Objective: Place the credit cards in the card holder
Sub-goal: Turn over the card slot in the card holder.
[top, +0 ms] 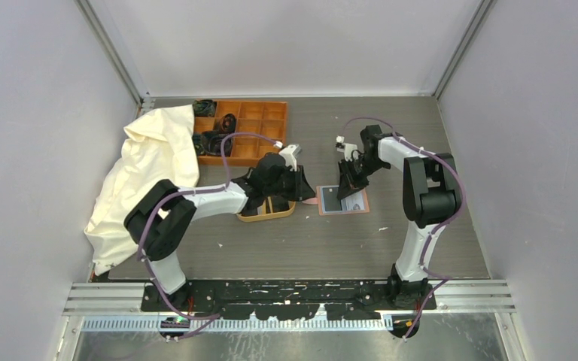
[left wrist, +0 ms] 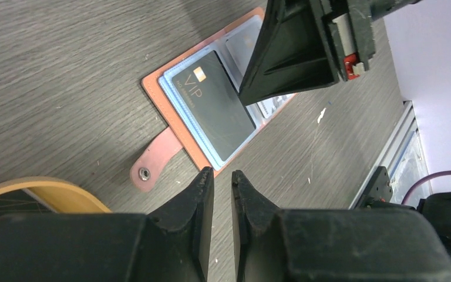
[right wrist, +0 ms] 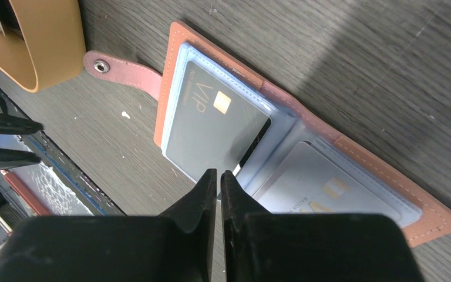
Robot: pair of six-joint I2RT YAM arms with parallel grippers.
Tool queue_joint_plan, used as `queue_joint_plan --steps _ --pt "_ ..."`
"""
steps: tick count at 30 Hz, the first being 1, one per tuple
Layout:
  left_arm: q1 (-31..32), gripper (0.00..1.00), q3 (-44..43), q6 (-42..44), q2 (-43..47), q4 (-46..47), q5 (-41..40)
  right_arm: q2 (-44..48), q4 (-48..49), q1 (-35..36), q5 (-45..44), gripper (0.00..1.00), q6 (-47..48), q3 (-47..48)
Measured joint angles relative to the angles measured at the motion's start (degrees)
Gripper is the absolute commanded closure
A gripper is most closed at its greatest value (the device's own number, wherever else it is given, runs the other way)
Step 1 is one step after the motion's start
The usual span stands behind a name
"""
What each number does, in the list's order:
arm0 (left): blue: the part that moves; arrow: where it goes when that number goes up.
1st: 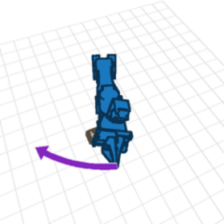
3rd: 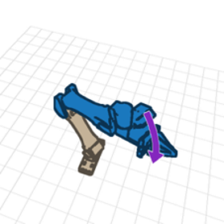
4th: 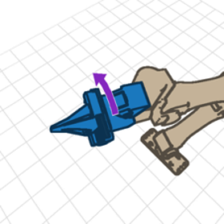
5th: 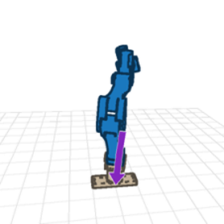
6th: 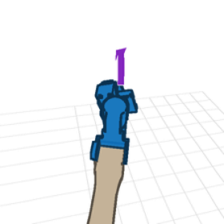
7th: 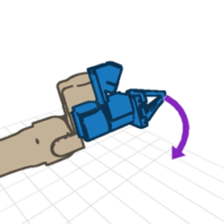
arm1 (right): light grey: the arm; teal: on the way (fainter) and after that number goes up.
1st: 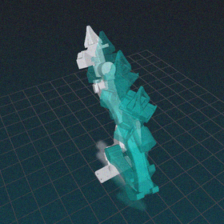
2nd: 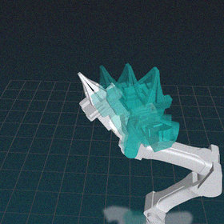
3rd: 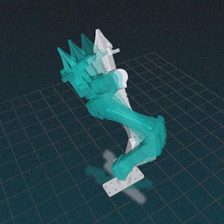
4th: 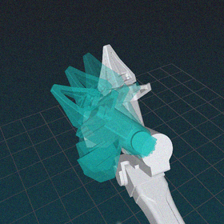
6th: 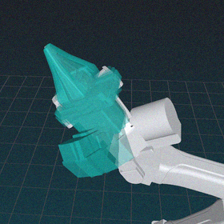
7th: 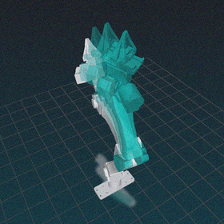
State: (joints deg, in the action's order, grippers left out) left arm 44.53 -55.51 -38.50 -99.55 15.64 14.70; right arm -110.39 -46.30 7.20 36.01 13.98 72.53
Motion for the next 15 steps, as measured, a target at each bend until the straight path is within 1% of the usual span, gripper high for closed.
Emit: queue_joint_plan --steps 5,15 --pt "0.13 0.78 -1.97 -0.5 -3.34 -0.04 0.35 -0.52 0.22 0.31 -1.05 0.88 -0.81 0.26" --pt "0.35 0.72 -5.68 -1.53 -6.95 -0.9 1.18 -2.62 -0.39 0.35 -4.42 0.89 -2.14 1.31"
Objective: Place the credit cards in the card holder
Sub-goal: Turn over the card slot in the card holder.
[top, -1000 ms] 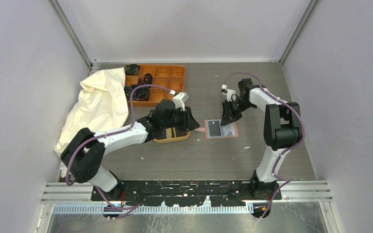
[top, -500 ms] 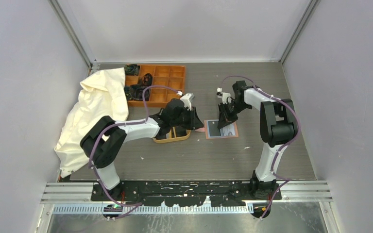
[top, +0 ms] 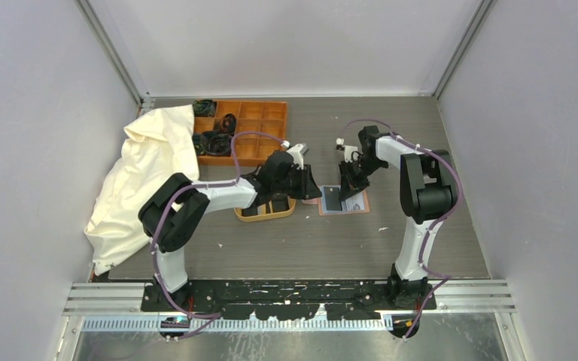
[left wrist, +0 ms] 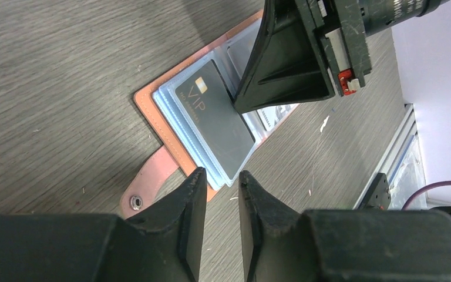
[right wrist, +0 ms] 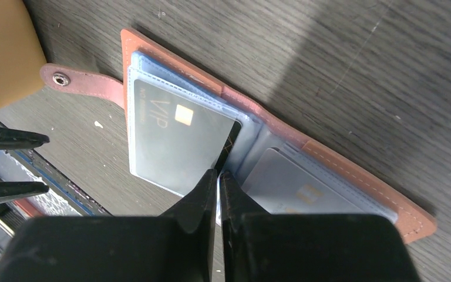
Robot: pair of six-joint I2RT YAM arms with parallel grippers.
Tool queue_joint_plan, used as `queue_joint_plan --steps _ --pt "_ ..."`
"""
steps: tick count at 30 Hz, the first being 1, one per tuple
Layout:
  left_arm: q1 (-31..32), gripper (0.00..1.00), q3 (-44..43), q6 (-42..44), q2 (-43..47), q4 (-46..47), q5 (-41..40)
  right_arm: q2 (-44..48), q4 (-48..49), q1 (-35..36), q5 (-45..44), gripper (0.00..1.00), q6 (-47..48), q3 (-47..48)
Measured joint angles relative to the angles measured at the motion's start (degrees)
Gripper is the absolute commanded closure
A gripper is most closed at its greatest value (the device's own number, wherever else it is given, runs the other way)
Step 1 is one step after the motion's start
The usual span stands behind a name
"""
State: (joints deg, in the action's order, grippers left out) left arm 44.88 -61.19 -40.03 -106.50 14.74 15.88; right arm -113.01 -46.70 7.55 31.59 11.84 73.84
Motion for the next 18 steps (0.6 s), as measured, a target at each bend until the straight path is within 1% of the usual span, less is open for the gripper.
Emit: queue_joint_plan --steps 18 --pt "0.15 0.65 -3.37 -3.48 -6.45 -1.36 2.45 -1.51 -2.01 0.17 -0.87 0.89 -0.22 1.81"
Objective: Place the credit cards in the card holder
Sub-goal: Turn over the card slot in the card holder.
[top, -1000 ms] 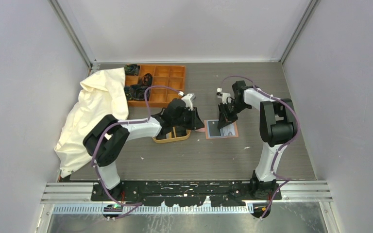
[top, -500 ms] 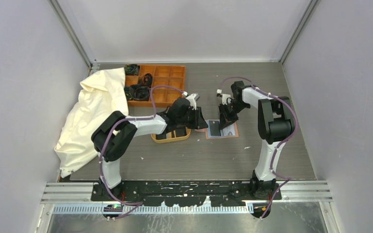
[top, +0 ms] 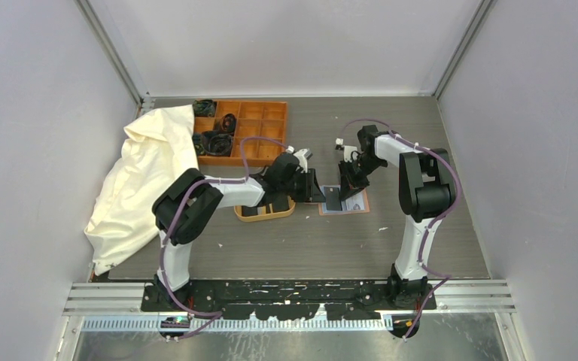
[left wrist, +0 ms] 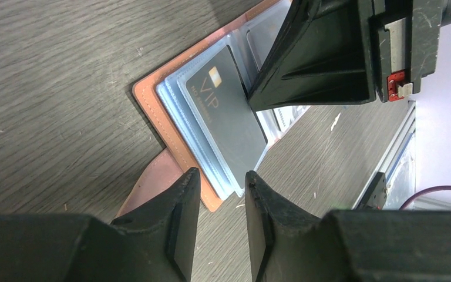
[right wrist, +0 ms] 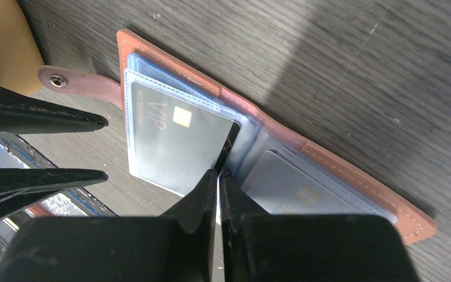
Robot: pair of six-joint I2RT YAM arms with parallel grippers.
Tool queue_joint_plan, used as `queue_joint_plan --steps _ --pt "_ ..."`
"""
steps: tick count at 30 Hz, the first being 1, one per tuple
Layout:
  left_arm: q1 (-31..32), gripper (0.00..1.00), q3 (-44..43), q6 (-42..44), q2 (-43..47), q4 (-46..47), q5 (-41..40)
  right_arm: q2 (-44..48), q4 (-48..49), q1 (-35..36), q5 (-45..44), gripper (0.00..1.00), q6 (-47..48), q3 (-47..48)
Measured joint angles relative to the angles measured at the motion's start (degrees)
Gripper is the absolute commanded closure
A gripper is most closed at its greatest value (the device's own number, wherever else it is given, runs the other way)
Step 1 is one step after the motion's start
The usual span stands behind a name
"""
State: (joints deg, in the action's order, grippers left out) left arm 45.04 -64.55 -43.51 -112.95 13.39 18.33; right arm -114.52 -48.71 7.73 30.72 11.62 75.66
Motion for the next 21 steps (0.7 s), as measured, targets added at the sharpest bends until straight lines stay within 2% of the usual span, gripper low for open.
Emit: queue_joint_plan --steps 21 --pt "0.02 0.64 -1.97 -2.67 -3.06 1.18 1.44 -0.5 -0.68 0.02 0.0 0.89 0.02 0.66"
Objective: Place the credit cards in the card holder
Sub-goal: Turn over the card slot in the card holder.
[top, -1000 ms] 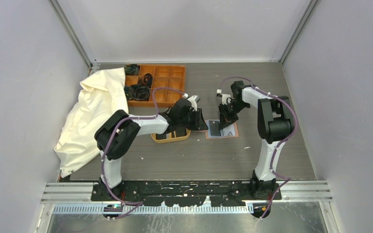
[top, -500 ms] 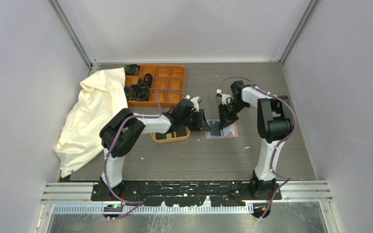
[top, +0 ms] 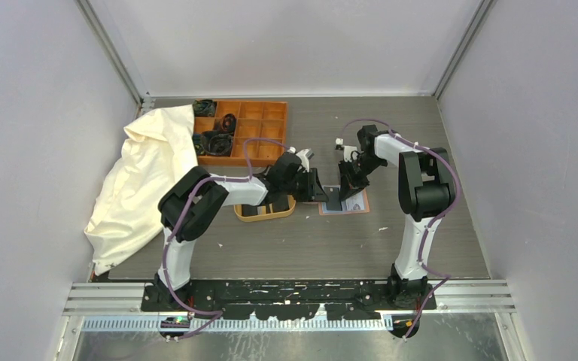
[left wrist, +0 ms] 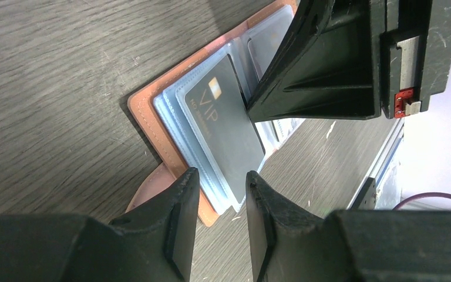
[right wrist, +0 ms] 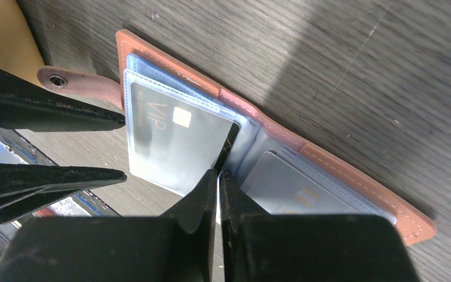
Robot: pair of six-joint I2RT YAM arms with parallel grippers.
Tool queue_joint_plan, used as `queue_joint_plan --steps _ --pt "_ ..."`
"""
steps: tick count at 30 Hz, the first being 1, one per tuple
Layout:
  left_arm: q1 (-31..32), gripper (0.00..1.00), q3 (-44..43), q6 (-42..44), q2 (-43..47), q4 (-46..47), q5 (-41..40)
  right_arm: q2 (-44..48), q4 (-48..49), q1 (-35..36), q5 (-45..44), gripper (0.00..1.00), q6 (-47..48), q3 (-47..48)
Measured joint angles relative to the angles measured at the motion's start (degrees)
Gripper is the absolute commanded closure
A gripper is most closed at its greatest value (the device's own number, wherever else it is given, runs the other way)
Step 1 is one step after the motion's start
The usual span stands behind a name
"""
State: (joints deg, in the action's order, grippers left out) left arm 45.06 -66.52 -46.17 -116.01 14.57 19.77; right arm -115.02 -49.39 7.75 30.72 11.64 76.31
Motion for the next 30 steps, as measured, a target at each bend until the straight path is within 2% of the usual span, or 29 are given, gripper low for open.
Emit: queue_joint_plan --steps 14,30 --pt "0.33 0.69 -1.09 -0.2 -0.68 0.13 0.48 -0.11 -0.15 0.0 0.02 0.89 0.02 0.13" --pt "0.59 0.65 -2.36 -0.37 -1.53 -0.68 0.81 -0.13 -0.26 0.02 0.0 0.89 0.02 0.2"
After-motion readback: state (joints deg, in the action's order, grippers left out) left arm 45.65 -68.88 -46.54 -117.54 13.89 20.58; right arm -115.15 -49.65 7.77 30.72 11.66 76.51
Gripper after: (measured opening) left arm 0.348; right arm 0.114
